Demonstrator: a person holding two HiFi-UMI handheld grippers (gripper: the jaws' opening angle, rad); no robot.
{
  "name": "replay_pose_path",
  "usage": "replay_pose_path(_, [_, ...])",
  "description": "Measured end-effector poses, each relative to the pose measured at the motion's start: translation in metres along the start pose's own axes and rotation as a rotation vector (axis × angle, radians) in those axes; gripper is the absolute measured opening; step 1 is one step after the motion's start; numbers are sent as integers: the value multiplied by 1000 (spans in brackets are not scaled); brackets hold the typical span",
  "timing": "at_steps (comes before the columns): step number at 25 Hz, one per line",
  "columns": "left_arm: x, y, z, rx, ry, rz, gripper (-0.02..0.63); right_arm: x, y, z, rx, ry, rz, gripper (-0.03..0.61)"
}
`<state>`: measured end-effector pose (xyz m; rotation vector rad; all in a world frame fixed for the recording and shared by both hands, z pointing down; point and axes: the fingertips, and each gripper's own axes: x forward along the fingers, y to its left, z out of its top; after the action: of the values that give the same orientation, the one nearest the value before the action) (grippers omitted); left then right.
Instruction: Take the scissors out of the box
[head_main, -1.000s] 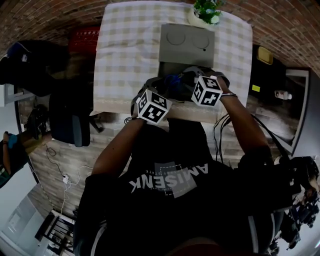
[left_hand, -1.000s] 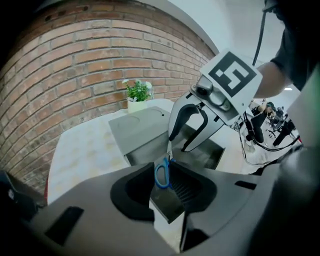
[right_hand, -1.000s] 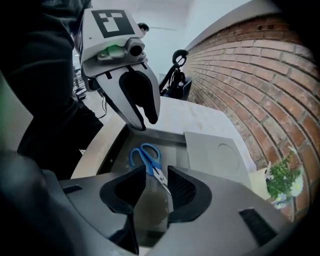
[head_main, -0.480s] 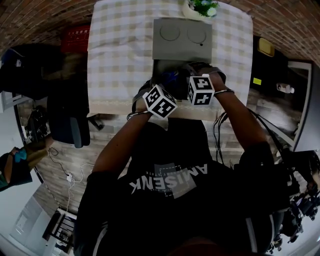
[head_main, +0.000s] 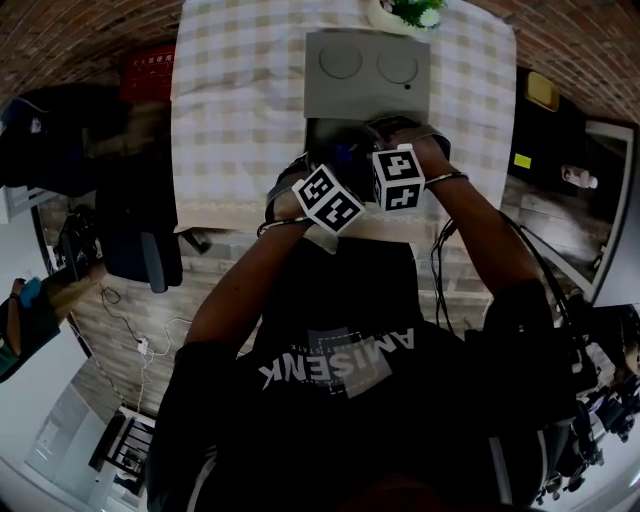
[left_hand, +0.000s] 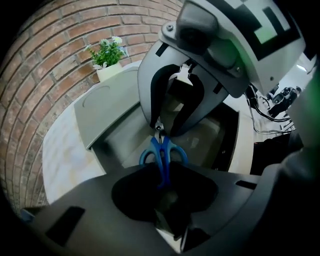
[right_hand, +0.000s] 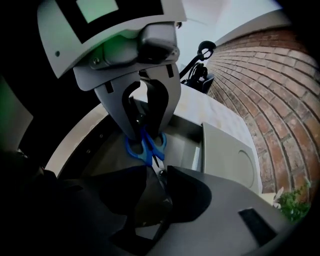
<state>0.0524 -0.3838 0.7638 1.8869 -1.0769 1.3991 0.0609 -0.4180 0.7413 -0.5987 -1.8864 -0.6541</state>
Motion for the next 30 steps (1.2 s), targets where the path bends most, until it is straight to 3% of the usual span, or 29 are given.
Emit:
replay_pose_path(13, [-1,-3,-2,67,-22,-23,82,2,4,1,-43,9,45,143])
replay_pose_path(18, [-3,-6,-4,58,-34,-55,80,0,2,2,-41,6,38,144])
replay_pose_path(24, [-21,-7,11,96,-111,-36,80,-1,8,1,-61,34,66,144])
replay_pose_path(30, [-49,-4,13,130,-174,-29,80,-27,1,18,-22,17,1,121])
